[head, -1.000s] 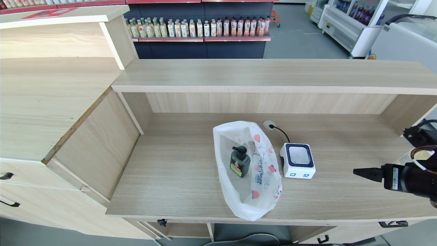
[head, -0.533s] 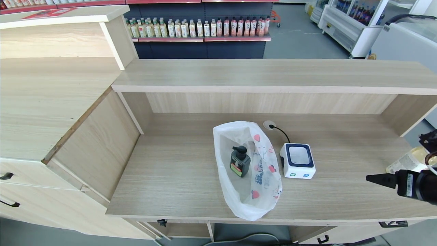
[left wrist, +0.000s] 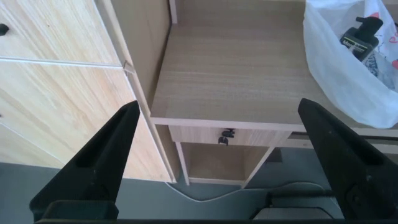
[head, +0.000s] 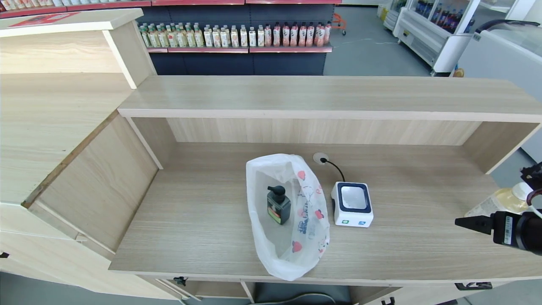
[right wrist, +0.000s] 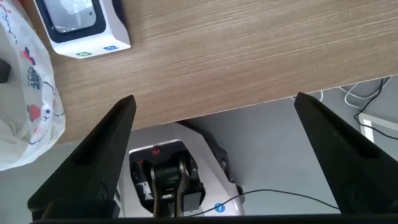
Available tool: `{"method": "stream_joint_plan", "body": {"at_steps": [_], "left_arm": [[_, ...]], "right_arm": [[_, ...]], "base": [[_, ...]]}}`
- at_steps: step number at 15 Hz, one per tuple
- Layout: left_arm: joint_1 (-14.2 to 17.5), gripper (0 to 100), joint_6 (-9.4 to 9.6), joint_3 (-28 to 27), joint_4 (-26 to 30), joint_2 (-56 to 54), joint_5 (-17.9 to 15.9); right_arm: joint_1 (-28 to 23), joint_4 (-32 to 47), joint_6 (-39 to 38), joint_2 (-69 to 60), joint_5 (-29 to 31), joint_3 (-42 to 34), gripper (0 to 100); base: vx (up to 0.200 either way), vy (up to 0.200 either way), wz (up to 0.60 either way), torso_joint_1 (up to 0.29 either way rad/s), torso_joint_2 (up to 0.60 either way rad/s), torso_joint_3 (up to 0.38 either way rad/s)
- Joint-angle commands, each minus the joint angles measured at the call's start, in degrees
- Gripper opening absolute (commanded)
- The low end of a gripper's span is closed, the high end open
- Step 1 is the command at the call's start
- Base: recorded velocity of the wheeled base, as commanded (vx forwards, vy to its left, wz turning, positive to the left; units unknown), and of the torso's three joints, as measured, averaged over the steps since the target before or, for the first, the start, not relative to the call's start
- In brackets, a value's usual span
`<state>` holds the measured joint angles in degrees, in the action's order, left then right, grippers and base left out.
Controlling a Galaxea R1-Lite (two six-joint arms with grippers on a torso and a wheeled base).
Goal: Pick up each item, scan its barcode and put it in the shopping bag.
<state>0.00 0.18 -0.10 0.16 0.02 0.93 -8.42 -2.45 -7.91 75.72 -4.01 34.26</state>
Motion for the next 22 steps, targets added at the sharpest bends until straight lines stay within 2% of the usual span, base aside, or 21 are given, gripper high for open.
{"method": "stream_joint_plan", "body": {"at_steps": [1, 22], "left_arm": [[0.0, 100, -0.01, 0.01, 0.02, -0.02, 0.04], [0.0, 100, 0.08, 0.01, 0.02, -0.02, 0.04]], "right_arm": [[-0.01, -0.01, 0.0, 0.22, -0.03, -0.33, 100], [1.57, -0.01, 0.0, -1.01, -0.65, -4.55, 100]], "base": [[0.0, -0.2, 0.0, 0.002, 0.0, -0.002], [0.0, -0.2, 0.0, 0.001, 0.0, 0.003]]}}
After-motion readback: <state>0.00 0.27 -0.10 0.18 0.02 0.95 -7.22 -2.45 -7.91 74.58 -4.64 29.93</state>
